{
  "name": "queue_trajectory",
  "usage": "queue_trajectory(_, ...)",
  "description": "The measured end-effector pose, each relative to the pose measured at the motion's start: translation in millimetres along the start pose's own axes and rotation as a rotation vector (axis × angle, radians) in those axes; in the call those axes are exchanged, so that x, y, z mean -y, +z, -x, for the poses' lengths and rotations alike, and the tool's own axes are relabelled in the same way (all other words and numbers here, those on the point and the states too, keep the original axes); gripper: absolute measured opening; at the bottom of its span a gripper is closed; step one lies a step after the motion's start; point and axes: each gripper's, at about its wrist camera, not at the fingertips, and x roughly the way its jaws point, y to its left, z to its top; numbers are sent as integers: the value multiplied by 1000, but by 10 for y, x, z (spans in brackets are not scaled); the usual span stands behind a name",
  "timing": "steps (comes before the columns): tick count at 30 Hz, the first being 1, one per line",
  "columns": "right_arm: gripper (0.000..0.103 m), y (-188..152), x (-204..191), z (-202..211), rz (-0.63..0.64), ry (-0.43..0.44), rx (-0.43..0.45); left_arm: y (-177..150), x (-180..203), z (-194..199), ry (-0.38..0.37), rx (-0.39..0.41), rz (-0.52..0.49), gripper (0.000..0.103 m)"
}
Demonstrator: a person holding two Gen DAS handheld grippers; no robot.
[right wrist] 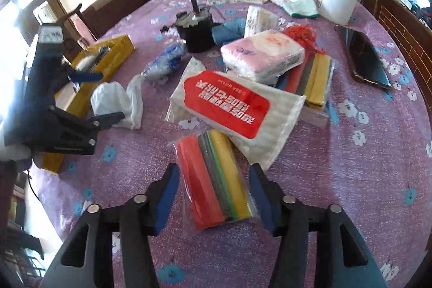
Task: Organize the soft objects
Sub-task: 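Grasp the white sock with left tool while right tool grasps the striped sponge pack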
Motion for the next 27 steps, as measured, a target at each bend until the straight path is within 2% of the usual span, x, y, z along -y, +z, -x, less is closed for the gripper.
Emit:
queue_trajectory(1, 63, -18, 14, 44, 2, 2, 11, 2, 46, 7, -4, -6, 1, 30)
queue_trajectory(2, 64, -26, 19, 69, 5, 3, 16, -4, 92, 31, 28, -4, -6, 23)
queue_trajectory(3, 64, -39, 24, 95, 11, 3, 21, -17, 122, 70, 29, 6, -5, 19)
queue_trajectory(9, 64, -89, -54, 34, 60, -21, -1, -222, 70, 367, -85, 73, 126, 13)
queue_trajectory(15, 65, -125, -310, -146, 112, 15, -49, -481, 167, 570, -162, 84, 151, 14)
queue_trajectory(17, 64, -174, -428, -169, 152, 36, -63, -511, 189, 590, -173, 84, 149, 18)
queue_trajectory(19, 64, -189, -478, -169, 164, 32, -64, -539, 226, 592, -146, 90, 132, 33)
queue_trajectory(20, 64, -185, -472, -166, 156, 25, -61, -539, 254, 586, -118, 98, 117, 45)
queue_trajectory(21, 64, -175, -457, -170, 147, 19, -59, -535, 277, 574, -96, 106, 105, 52)
queue_trajectory(25, 64, -133, -380, -168, 106, -6, -50, -517, 320, 491, -77, 113, 72, 62)
queue_trajectory(27, 64, -123, -380, -162, 104, -17, -45, -498, 410, 400, -29, 104, 31, 67)
